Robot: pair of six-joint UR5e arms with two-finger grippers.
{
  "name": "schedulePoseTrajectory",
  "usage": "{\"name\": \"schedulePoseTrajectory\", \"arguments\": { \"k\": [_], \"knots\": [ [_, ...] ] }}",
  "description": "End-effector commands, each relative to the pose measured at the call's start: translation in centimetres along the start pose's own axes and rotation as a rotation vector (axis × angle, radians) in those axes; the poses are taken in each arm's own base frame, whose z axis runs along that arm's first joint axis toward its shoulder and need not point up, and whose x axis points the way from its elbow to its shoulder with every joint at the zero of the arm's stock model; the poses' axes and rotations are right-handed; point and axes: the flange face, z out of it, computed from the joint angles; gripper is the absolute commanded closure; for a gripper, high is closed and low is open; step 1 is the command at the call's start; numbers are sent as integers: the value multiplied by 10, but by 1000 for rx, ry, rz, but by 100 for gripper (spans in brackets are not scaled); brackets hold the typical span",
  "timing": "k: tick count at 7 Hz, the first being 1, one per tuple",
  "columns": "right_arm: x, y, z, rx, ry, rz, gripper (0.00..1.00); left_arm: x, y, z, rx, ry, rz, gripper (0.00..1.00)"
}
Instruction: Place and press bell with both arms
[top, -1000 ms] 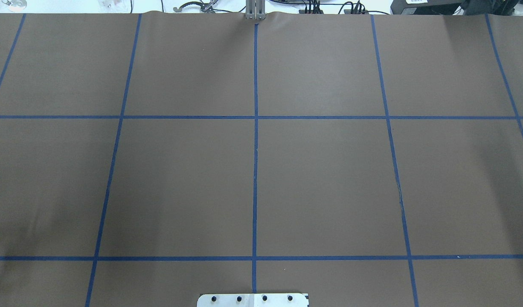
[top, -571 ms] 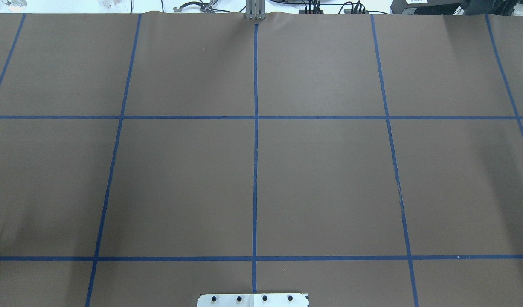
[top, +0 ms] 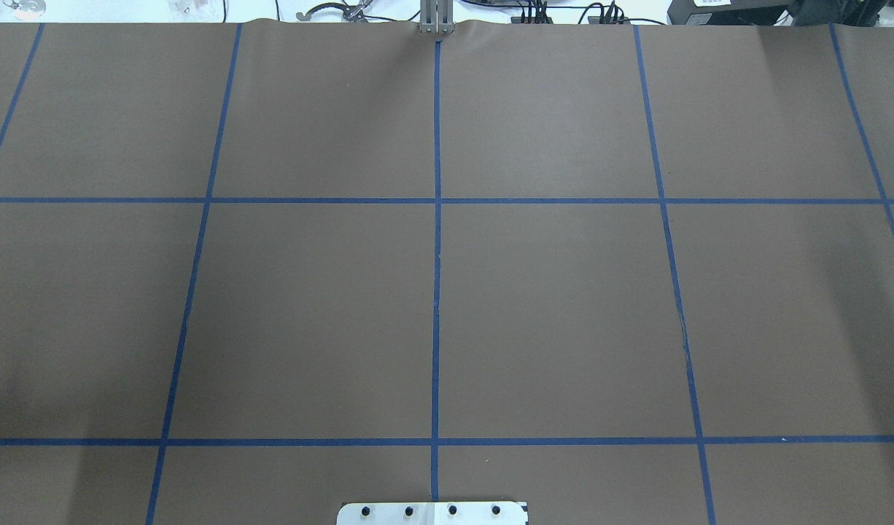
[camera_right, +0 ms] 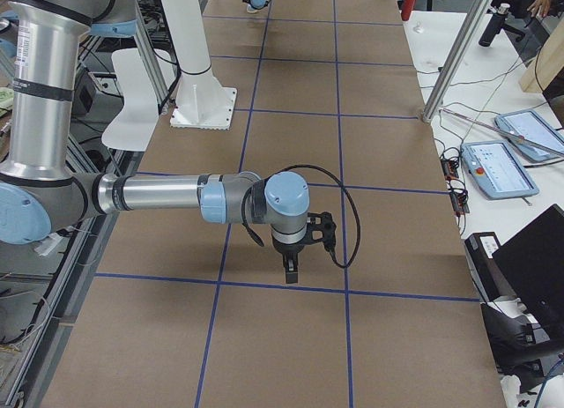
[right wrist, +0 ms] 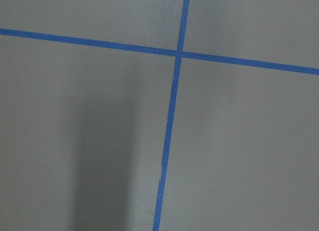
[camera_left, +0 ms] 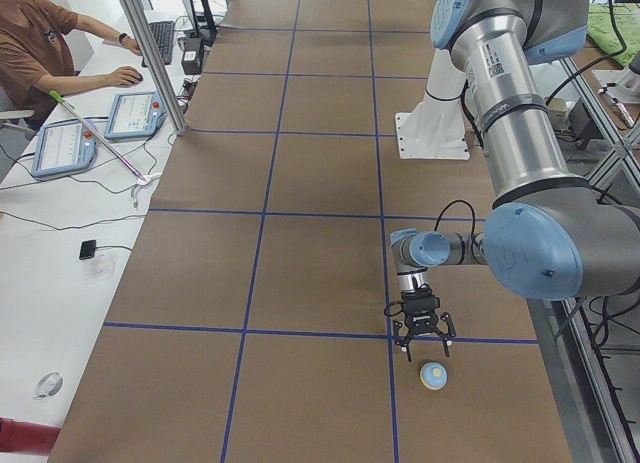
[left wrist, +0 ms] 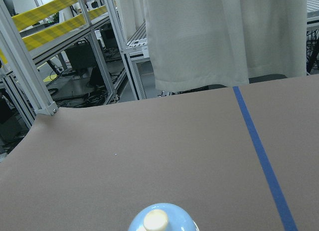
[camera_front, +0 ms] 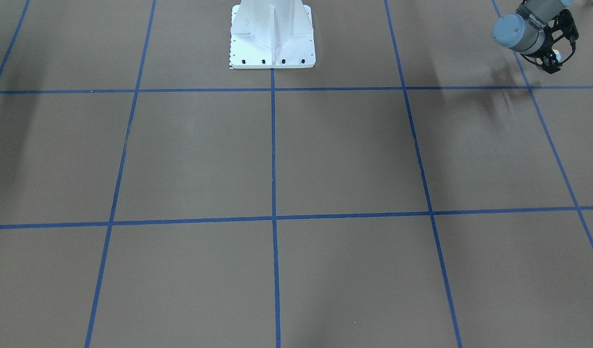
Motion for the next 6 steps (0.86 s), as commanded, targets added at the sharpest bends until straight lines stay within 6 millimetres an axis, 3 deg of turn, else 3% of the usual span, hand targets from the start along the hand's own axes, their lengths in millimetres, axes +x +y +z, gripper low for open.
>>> {"name": "schedulePoseTrajectory", "arguments": {
  "k": [1,6],
  "knots": [
    [1,1,0,-1,3,1,0,3,2,18,7,26,-21,0],
    [1,1,-1,2,1,-1,0,4,20,37,21,37,-25,0]
  ]
}}
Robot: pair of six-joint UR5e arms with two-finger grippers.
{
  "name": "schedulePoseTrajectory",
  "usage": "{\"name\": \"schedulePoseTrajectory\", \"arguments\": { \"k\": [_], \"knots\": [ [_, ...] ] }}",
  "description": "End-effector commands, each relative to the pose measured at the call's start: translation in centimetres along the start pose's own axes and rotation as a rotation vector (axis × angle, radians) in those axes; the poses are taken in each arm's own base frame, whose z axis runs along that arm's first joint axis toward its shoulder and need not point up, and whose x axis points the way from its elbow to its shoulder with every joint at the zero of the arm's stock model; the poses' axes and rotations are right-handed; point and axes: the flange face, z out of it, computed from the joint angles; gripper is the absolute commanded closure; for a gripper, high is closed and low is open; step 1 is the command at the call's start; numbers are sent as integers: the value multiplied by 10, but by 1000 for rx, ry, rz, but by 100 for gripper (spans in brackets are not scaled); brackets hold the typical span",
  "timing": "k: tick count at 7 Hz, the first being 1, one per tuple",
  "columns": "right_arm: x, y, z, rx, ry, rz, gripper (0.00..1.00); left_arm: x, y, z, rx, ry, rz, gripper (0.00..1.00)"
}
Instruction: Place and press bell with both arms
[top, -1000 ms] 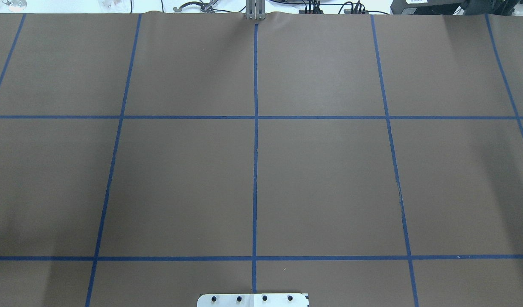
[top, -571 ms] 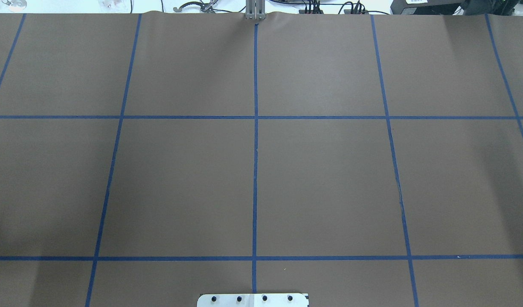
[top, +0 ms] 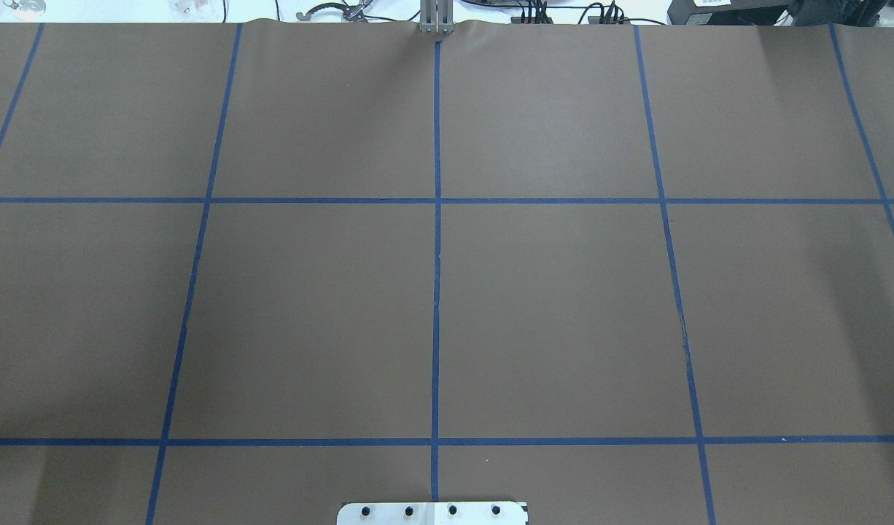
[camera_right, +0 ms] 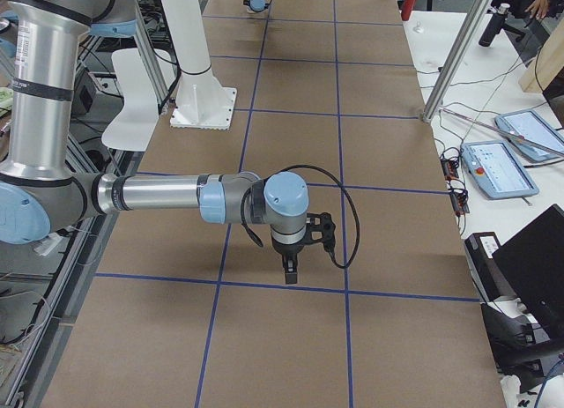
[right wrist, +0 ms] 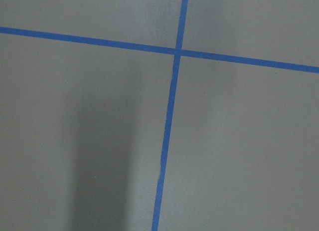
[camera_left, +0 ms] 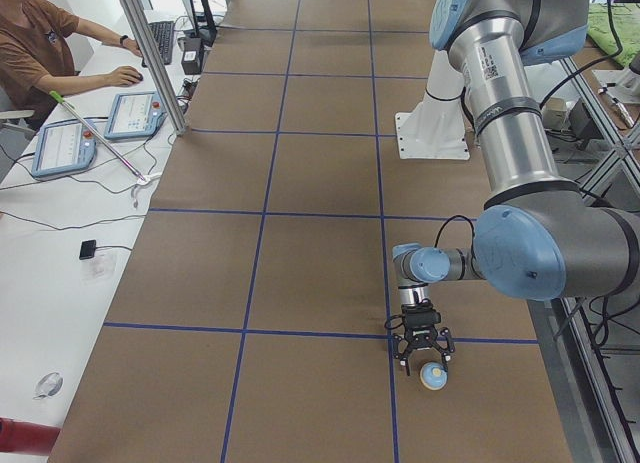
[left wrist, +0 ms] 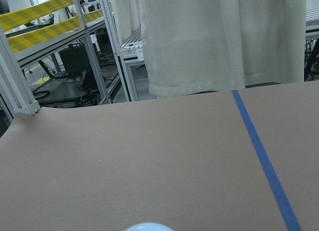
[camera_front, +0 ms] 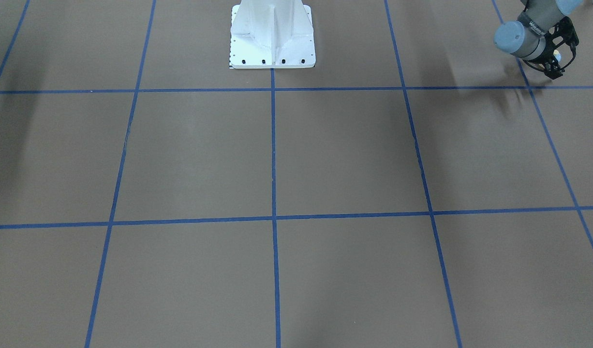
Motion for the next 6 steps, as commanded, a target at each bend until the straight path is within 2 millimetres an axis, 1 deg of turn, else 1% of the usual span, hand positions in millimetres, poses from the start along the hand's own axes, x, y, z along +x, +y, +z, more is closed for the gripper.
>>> {"name": "schedulePoseTrajectory", "arguments": {
  "k": [1,6],
  "knots": [
    [1,0,-2,5,3,-1,0,-3,9,5,9,5,0,0],
    [4,1,-5,12,5,5,0,-9,14,6,20,5,-10,0]
  ]
}}
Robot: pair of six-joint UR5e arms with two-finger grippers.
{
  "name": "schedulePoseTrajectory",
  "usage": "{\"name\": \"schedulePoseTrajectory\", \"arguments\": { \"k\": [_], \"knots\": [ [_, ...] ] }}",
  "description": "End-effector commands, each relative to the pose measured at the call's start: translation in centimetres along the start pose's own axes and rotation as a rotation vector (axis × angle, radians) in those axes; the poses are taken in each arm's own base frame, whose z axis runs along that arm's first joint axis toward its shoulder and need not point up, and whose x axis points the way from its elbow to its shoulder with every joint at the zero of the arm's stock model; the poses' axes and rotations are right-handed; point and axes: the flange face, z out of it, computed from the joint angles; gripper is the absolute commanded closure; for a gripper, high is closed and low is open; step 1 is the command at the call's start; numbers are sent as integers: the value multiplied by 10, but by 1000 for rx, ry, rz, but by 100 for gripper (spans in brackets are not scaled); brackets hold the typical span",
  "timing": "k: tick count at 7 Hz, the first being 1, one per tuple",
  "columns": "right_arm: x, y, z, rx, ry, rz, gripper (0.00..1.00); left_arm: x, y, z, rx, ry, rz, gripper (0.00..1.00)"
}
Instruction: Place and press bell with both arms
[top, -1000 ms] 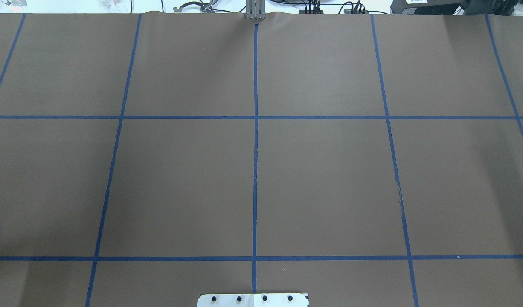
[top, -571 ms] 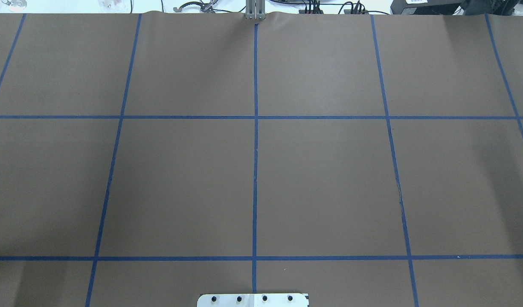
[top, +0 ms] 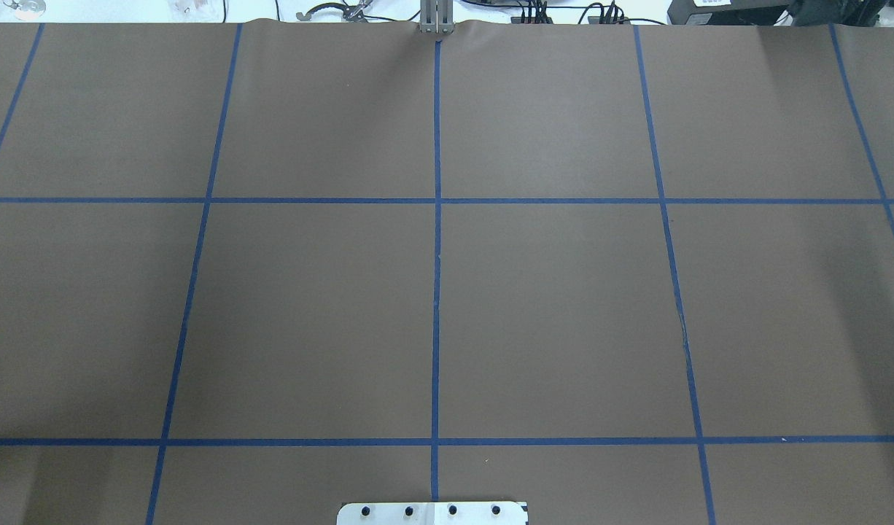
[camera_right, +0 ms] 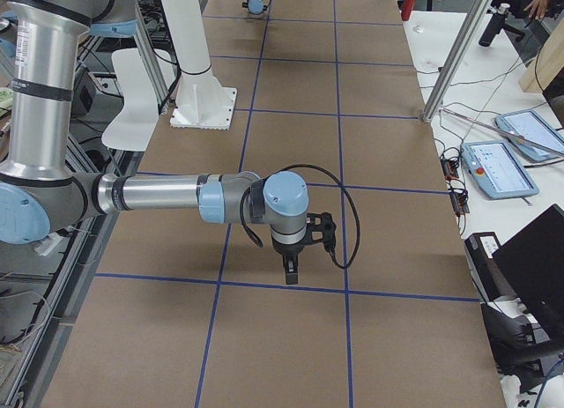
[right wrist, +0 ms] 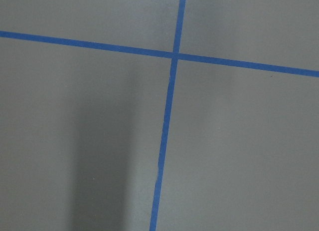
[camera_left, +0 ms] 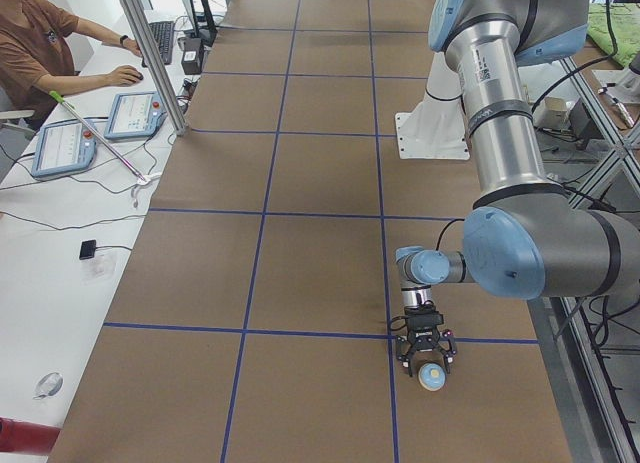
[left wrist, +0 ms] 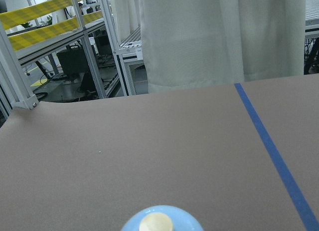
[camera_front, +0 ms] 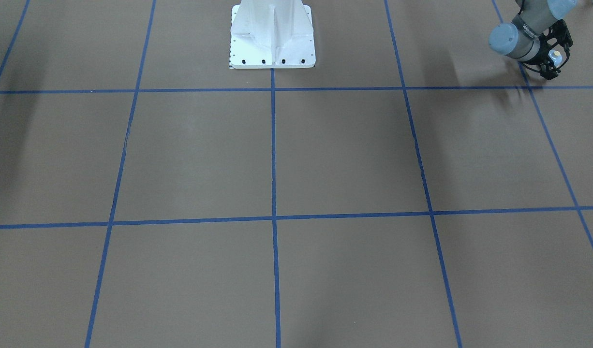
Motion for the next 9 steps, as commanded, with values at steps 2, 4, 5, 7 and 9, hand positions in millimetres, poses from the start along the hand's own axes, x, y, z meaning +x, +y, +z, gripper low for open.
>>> {"name": "schedulePoseTrajectory", "arguments": {
  "k": [2,4,5,7,9],
  "knots": [
    [2,2,-1,2,1,7,0,-10,7,5,21,10,-32,28],
    [4,4,-2,5,1,12,0,-16,10,8,36,19,-60,92],
    [6,5,-4,9,2,19,0,-18,9,9,39,20,-66,100],
    [9,7,-6,12,4,24,0,-22,-8,4,30,17,-14,100],
    [10,9,-4,8,2,28,0,-37,-52,-56,-29,16,51,100]
  ]
}}
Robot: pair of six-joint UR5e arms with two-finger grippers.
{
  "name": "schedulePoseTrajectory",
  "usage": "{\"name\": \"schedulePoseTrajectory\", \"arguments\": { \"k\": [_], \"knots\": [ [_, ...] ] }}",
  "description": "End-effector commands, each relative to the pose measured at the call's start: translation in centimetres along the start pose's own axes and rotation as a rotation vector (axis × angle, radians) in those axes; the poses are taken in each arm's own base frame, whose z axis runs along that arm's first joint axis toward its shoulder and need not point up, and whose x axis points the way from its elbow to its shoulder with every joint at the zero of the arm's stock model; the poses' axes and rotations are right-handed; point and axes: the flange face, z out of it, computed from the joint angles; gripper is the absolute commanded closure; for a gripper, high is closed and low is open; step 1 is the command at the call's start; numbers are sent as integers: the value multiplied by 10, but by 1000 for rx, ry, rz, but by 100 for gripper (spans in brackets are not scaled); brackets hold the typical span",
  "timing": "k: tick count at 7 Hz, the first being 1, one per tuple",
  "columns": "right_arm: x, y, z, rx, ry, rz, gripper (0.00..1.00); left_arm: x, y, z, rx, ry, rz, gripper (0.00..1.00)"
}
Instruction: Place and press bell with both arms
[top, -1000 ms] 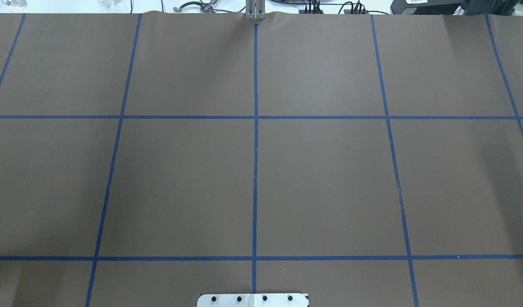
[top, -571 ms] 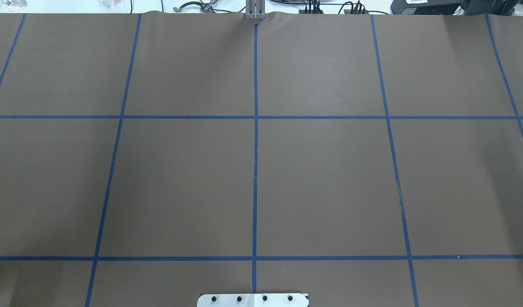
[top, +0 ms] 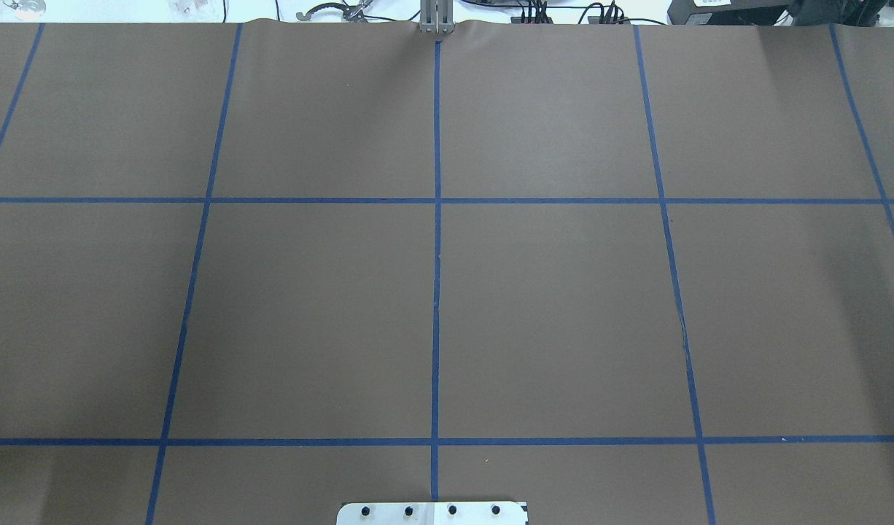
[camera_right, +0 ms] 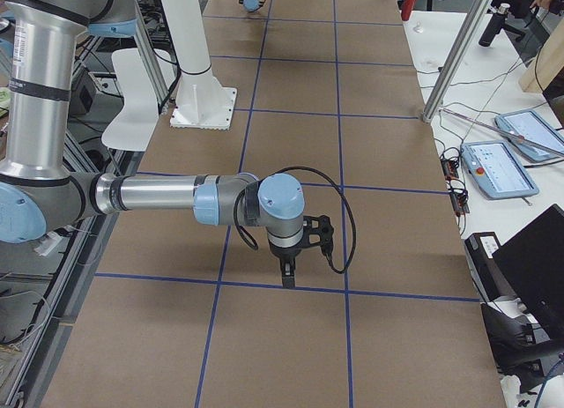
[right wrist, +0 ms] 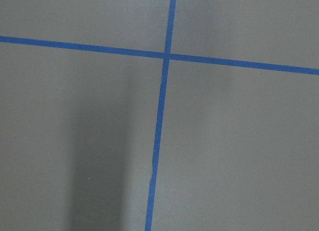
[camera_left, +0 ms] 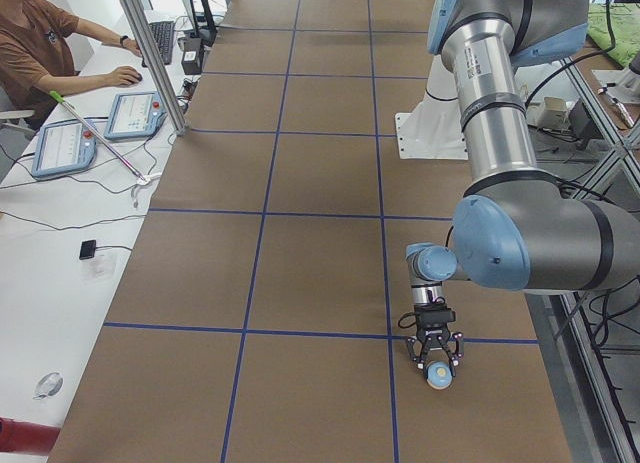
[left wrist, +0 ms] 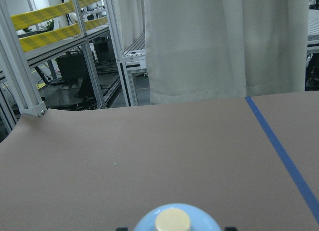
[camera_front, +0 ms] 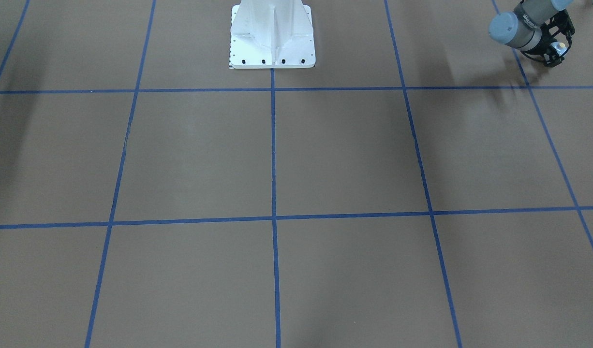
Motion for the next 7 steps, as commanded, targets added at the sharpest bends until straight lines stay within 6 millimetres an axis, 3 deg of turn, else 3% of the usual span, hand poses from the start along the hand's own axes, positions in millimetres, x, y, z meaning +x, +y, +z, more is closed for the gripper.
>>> {"name": "schedulePoseTrajectory", "arguments": {
  "k": [1,2,3,4,5,6,7],
  "knots": [
    [2,3,2,-5,-2,6,0,-11,-30,-62,-25,-13,92,100],
    [2,4,1,-4,-2,7,0,-14,-33,-104,-42,-12,191,100],
    [3,4,1,-2,-1,10,0,-8,-34,-119,-67,-16,211,100],
    [5,7,2,-6,0,15,0,5,-19,-149,-126,-4,270,100],
    [6,8,0,0,-1,18,0,35,-2,-190,-167,5,302,100],
    [7,8,-1,3,0,19,0,81,16,-260,-222,34,324,100],
    [7,8,-1,2,-1,21,0,110,19,-319,-250,84,351,100]
  ]
}}
